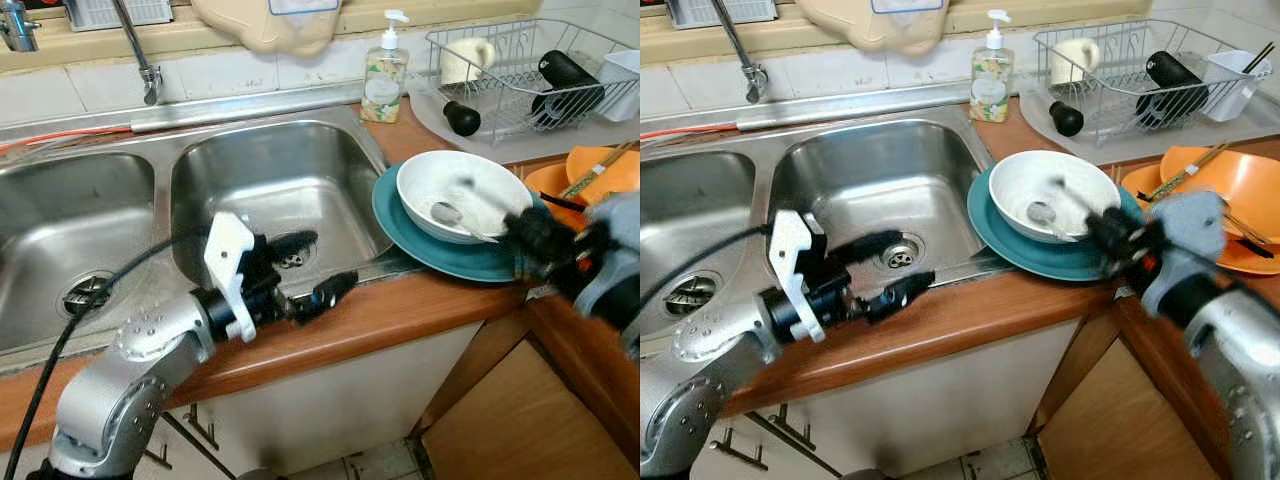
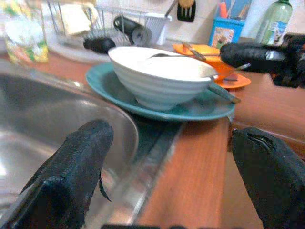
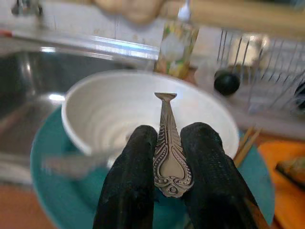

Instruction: Kitchen organization

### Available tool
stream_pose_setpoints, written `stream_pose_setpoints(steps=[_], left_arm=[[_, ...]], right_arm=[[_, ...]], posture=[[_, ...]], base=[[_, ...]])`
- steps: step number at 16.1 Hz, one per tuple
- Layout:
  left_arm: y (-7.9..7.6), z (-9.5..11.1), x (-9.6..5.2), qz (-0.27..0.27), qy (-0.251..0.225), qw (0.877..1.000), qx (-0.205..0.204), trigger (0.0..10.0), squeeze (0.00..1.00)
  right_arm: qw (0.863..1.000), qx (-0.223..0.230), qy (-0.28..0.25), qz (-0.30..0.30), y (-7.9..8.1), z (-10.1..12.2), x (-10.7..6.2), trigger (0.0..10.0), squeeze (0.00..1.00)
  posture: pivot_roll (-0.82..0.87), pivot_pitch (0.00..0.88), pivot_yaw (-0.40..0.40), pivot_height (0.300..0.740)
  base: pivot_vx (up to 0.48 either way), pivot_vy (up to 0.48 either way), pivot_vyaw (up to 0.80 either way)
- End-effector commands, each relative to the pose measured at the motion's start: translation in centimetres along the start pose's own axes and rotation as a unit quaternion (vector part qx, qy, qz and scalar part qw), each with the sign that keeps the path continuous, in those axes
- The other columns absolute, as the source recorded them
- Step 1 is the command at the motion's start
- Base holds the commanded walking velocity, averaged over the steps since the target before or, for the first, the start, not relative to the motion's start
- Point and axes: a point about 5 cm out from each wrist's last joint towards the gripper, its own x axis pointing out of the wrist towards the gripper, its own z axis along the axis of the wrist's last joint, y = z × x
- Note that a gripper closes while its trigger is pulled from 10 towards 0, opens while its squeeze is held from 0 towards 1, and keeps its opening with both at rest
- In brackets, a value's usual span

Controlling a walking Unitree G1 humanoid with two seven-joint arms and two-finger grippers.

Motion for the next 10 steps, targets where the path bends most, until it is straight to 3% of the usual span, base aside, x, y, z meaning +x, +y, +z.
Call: stream_pose_setpoints(steps=[1, 4, 5, 6, 8, 9, 10], left_arm=[[0.5, 0.6, 0.2, 0.011, -0.005, 0.999, 0.030, 10.0, 0.00], [1.9, 3.3, 2.2, 0.039, -0.041, 0.984, 0.169, 10.0, 0.00], [1.9, 3.5, 2.4, 0.039, -0.043, 0.981, 0.184, 10.0, 0.00], [2.2, 4.4, 3.0, 0.048, -0.066, 0.967, 0.241, 10.0, 0.00], [2.9, 4.9, 3.6, 0.063, -0.067, 0.954, 0.286, 10.0, 0.00], [3.4, 5.2, 4.0, 0.060, -0.065, 0.946, 0.311, 7.2, 0.00], [3.6, 5.2, 4.2, 0.058, -0.060, 0.939, 0.332, 2.8, 0.00]], right_arm=[[1.000, -0.002, -0.025, 0.004, -0.1, 1.2, 0.0, 0.0, 0.00], [0.995, -0.010, -0.062, 0.072, 2.0, 3.6, 1.9, 0.0, 0.00], [0.995, -0.011, -0.062, 0.078, 2.2, 3.6, 2.1, 0.0, 0.00], [0.993, -0.015, -0.062, 0.101, 3.4, 4.0, 2.9, 0.0, 0.00], [0.991, -0.020, -0.057, 0.122, 4.7, 4.1, 3.6, 0.0, 0.00], [0.988, -0.021, -0.056, 0.142, 5.7, 4.3, 4.2, 0.0, 0.00], [0.986, -0.019, -0.057, 0.154, 6.3, 4.4, 4.5, 0.0, 0.00]], posture=[[-0.07, 0.000, 0.046, 0.740], [-0.06, 0.000, 0.044, 0.740], [-0.06, 0.000, 0.044, 0.740], [-0.06, 0.000, 0.046, 0.740], [-0.06, 0.000, 0.048, 0.740], [-0.06, 0.000, 0.048, 0.740], [-0.05, 0.000, 0.045, 0.740]], base=[[0.000, 0.000, 0.00], [0.000, 0.000, 0.00], [0.000, 0.000, 0.00], [0.000, 0.000, 0.00], [0.000, 0.000, 0.00], [0.000, 0.000, 0.00], [0.000, 0.000, 0.00]])
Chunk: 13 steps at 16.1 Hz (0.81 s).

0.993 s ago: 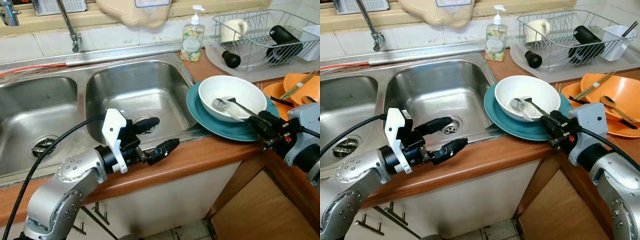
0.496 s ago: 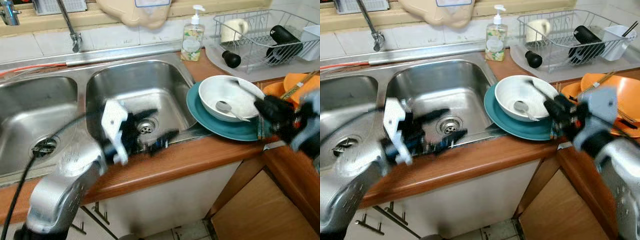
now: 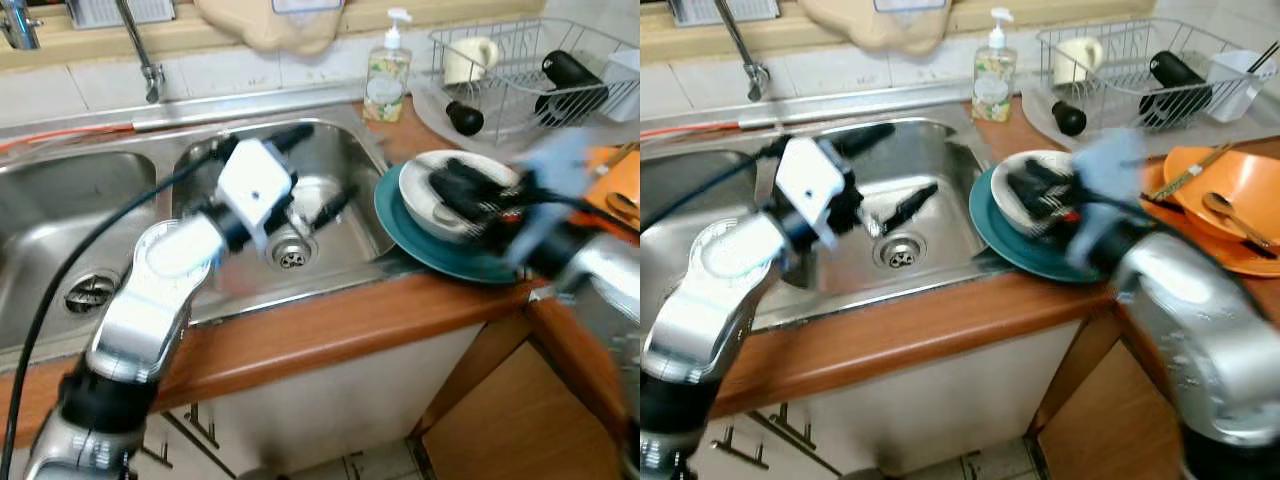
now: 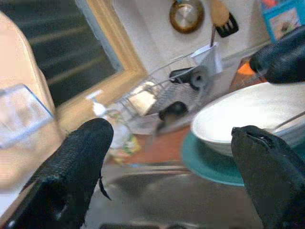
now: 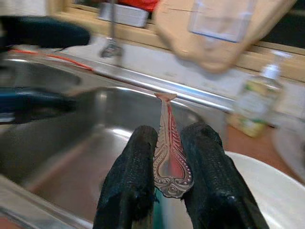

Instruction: Kitchen organization

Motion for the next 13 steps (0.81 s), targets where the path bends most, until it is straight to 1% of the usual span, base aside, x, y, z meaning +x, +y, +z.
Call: stream_pose_setpoints(steps=[1, 3, 4, 6, 9, 11, 13], left_arm=[[-0.4, -0.2, 0.4, -0.026, 0.003, 0.999, 0.025, 0.0, 0.00], [-0.8, -0.5, 0.7, -0.047, 0.005, 0.998, 0.051, 0.0, 0.00], [-1.2, -0.8, 1.2, -0.073, 0.009, 0.993, 0.093, 0.0, 0.00], [-1.4, -1.1, 1.6, -0.087, 0.009, 0.989, 0.117, 0.0, 0.00], [-1.4, -1.3, 1.9, -0.090, 0.008, 0.985, 0.149, 0.0, 0.00], [-1.3, -1.3, 2.2, -0.079, -0.001, 0.981, 0.174, 0.0, 0.00], [-1.2, -1.5, 2.4, -0.078, 0.002, 0.979, 0.189, 0.0, 0.00]], right_arm=[[1.000, -0.004, -0.004, 0.012, 0.5, 0.4, 0.4, 0.0, 0.00], [1.000, -0.001, -0.004, 0.025, 0.9, 0.5, 0.8, 0.0, 0.00], [0.999, 0.000, -0.006, 0.042, 1.4, 0.7, 1.4, 0.0, 0.00], [0.999, 0.002, -0.007, 0.047, 1.7, 0.7, 1.8, 0.0, 0.00], [0.998, 0.002, -0.007, 0.057, 2.2, 0.8, 2.1, 0.0, 0.00], [0.998, -0.001, -0.002, 0.059, 2.3, 0.7, 2.1, 0.0, 0.00], [0.998, -0.001, 0.002, 0.059, 2.2, 0.6, 2.0, 0.0, 0.00]], posture=[[-0.05, 0.000, 0.041, 0.740], [-0.04, 0.000, 0.036, 0.740], [-0.04, 0.000, 0.031, 0.740], [-0.04, 0.000, 0.029, 0.740], [-0.04, 0.000, 0.031, 0.740], [-0.05, 0.000, 0.033, 0.740], [-0.04, 0.000, 0.033, 0.740]], base=[[0.000, 0.000, 0.00], [0.000, 0.000, 0.00], [0.000, 0.000, 0.00], [0.000, 0.000, 0.00], [0.000, 0.000, 0.00], [0.000, 0.000, 0.00], [0.000, 0.000, 0.00]])
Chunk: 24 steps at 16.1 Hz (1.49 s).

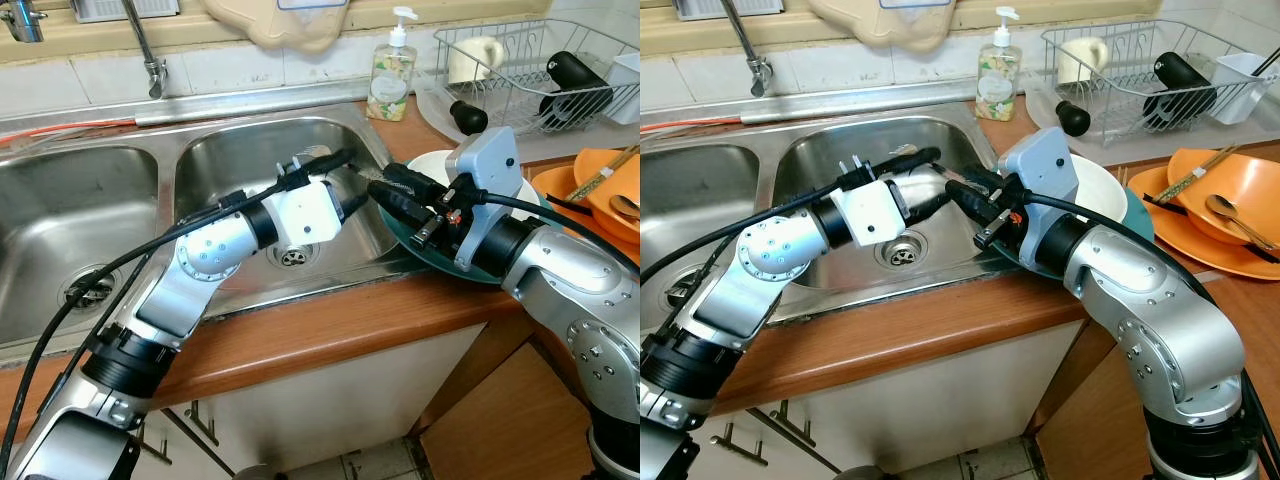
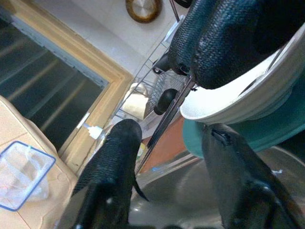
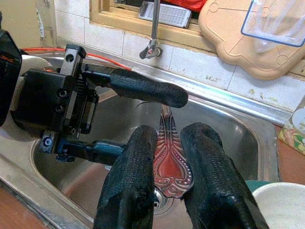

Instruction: Kitchen organization

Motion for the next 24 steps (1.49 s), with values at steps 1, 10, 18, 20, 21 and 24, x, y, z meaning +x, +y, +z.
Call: stream_pose_setpoints(steps=[1, 10, 18, 20, 21, 24], left_arm=[[0.1, -0.2, 0.2, -0.001, 0.005, 1.000, 0.016, 0.0, 0.00], [0.7, -1.4, 0.1, 0.002, 0.022, 0.997, 0.079, 0.0, 0.00], [0.8, -2.0, 0.0, -0.022, 0.029, 0.993, 0.110, 0.0, 0.00], [1.0, -2.5, -0.3, -0.013, 0.048, 0.993, 0.105, 0.0, 0.00], [1.1, -3.0, -0.6, -0.009, 0.064, 0.993, 0.096, 0.0, 0.00], [0.7, -5.8, -1.7, -0.035, 0.151, 0.986, 0.059, 0.0, 0.00]], right_arm=[[1.000, -0.006, 0.002, 0.005, 0.1, 0.2, 0.1, 0.0, 0.00], [1.000, -0.010, 0.007, 0.022, 0.6, 0.3, 0.4, 0.0, 0.00], [1.000, -0.003, 0.009, 0.016, 0.6, 0.2, 0.7, 10.0, 1.00], [1.000, -0.016, 0.006, 0.000, 0.4, 0.3, 0.7, 10.0, 0.00], [1.000, -0.020, 0.001, -0.011, 0.3, 0.3, 0.6, 10.0, 0.00], [0.999, -0.016, 0.008, -0.039, -0.2, 0.0, -0.3, 10.0, 0.00]], posture=[[-0.05, 0.000, 0.034, 0.740], [-0.04, 0.000, 0.022, 0.740], [-0.04, 0.000, 0.025, 0.740], [-0.04, 0.000, 0.031, 0.740], [-0.04, 0.000, 0.030, 0.740], [-0.05, 0.000, 0.034, 0.740]], base=[[0.000, 0.000, 0.00], [0.000, 0.000, 0.00], [0.000, 0.000, 0.00], [0.000, 0.000, 0.00], [0.000, 0.000, 0.00], [0.000, 0.000, 0.00]])
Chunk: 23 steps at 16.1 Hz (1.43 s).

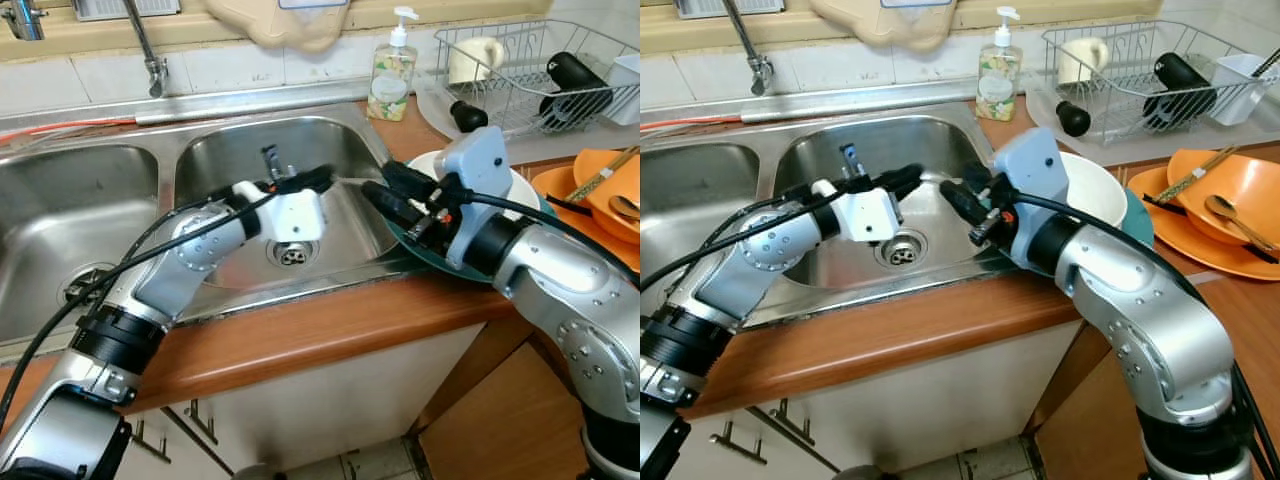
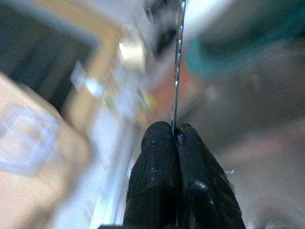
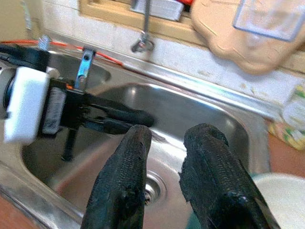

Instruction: Kitchen organization

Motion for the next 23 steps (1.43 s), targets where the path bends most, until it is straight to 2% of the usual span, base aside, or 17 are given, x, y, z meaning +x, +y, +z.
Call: stream_pose_setpoints(steps=[1, 3, 4, 5, 6, 7, 8, 10, 11, 13, 14, 15, 16, 18, 19, 22, 23], left_arm=[[0.0, -1.2, -0.4, -0.011, 0.037, 0.999, -0.008, 0.0, 0.00], [-1.3, -4.3, -0.1, -0.055, 0.130, 0.989, -0.041, 0.0, 0.00], [-1.8, -5.2, 0.2, -0.070, 0.159, 0.983, -0.059, 0.9, 0.00], [-2.0, -5.6, 0.4, -0.074, 0.171, 0.980, -0.073, 1.2, 0.00], [-2.3, -6.0, 0.7, -0.088, 0.185, 0.975, -0.081, 2.0, 0.00], [-3.0, -6.4, 0.8, -0.112, 0.198, 0.969, -0.096, 4.9, 0.00], [-3.9, -6.8, 0.9, -0.136, 0.217, 0.960, -0.113, 10.0, 0.00], [-4.5, -7.2, 0.9, -0.155, 0.229, 0.952, -0.132, 10.0, 0.00], [-4.8, -7.3, 1.0, -0.162, 0.229, 0.948, -0.151, 10.0, 1.00], [-4.8, -7.3, 1.1, -0.163, 0.229, 0.947, -0.157, 10.0, 1.00], [-4.7, -7.3, 1.2, -0.159, 0.225, 0.947, -0.166, 10.0, 1.00], [-4.6, -7.3, 1.2, -0.153, 0.222, 0.947, -0.172, 10.0, 1.00], [-4.5, -7.3, 1.1, -0.129, 0.212, 0.949, -0.194, 10.0, 1.00], [-4.4, -7.2, 0.8, -0.109, 0.191, 0.950, -0.222, 10.0, 1.00], [-3.8, -6.8, 0.6, -0.072, 0.154, 0.951, -0.256, 10.0, 1.00], [-2.7, -6.3, 0.0, -0.020, 0.105, 0.946, -0.304, 10.0, 1.00], [-1.1, -5.1, -0.8, 0.047, 0.020, 0.928, -0.370, 10.0, 1.00]], right_arm=[[1.000, -0.009, -0.004, -0.013, -0.3, 0.4, -0.5, 10.0, 0.00], [1.000, -0.011, -0.004, -0.021, -0.3, 0.5, -1.5, 10.0, 0.00], [0.999, -0.014, -0.004, -0.028, -0.5, 0.6, -1.9, 10.0, 0.00], [0.999, -0.017, -0.004, -0.034, -0.6, 0.7, -2.0, 10.0, 0.00], [0.999, -0.017, -0.003, -0.043, -0.8, 0.6, -2.3, 10.0, 0.00], [0.998, -0.019, 0.000, -0.053, -0.9, 0.6, -2.5, 10.0, 0.00], [0.998, -0.024, 0.009, -0.060, -1.0, 0.5, -3.1, 10.0, 0.00], [0.997, -0.025, 0.020, -0.077, -1.2, 0.2, -4.2, 10.0, 0.00], [0.994, -0.023, 0.030, -0.102, -1.5, -0.2, -5.3, 10.0, 0.00], [0.993, -0.023, 0.033, -0.111, -1.7, -0.4, -5.7, 10.0, 0.00], [0.989, -0.010, 0.023, -0.143, -2.0, -0.6, -6.3, 10.0, 0.00], [0.987, 0.000, 0.016, -0.158, -2.2, -0.7, -6.5, 10.0, 1.00], [0.981, 0.021, 0.002, -0.191, -2.6, -1.4, -7.0, 10.0, 1.00], [0.978, 0.037, -0.011, -0.206, -2.7, -1.6, -7.2, 10.0, 1.00], [0.976, 0.046, -0.025, -0.213, -2.8, -1.5, -7.3, 10.0, 1.00], [0.974, 0.053, -0.033, -0.217, -2.8, -1.5, -7.6, 10.0, 1.00], [0.972, 0.065, -0.033, -0.221, -2.5, -2.0, -8.0, 10.0, 1.00]], posture=[[-0.06, 0.000, 0.039, 0.740], [-0.08, 0.000, 0.053, 0.740], [-0.09, 0.000, 0.054, 0.740], [-0.10, 0.000, 0.055, 0.740], [-0.11, 0.000, 0.058, 0.740], [-0.12, 0.000, 0.063, 0.740], [-0.12, 0.000, 0.067, 0.740], [-0.14, 0.000, 0.078, 0.740], [-0.15, 0.000, 0.087, 0.740], [-0.15, 0.000, 0.087, 0.740], [-0.16, 0.000, 0.088, 0.740], [-0.16, 0.000, 0.088, 0.740], [-0.15, 0.000, 0.086, 0.740], [-0.14, 0.000, 0.081, 0.740], [-0.14, 0.000, 0.081, 0.740], [-0.13, 0.000, 0.075, 0.740], [-0.13, 0.000, 0.073, 0.740]], base=[[0.000, 0.000, 0.00], [0.000, 0.000, 0.00], [0.000, 0.000, 0.00], [0.000, 0.000, 0.00], [0.000, 0.000, 0.00], [0.000, 0.000, 0.00], [0.000, 0.000, 0.00], [0.000, 0.000, 0.00], [0.000, 0.000, 0.00], [0.000, 0.000, 0.00], [0.000, 0.000, 0.00], [0.000, 0.000, 0.00], [0.000, 0.000, 0.00], [0.000, 0.000, 0.00], [0.000, 0.000, 0.00], [0.000, 0.000, 0.00], [0.000, 0.000, 0.00]])
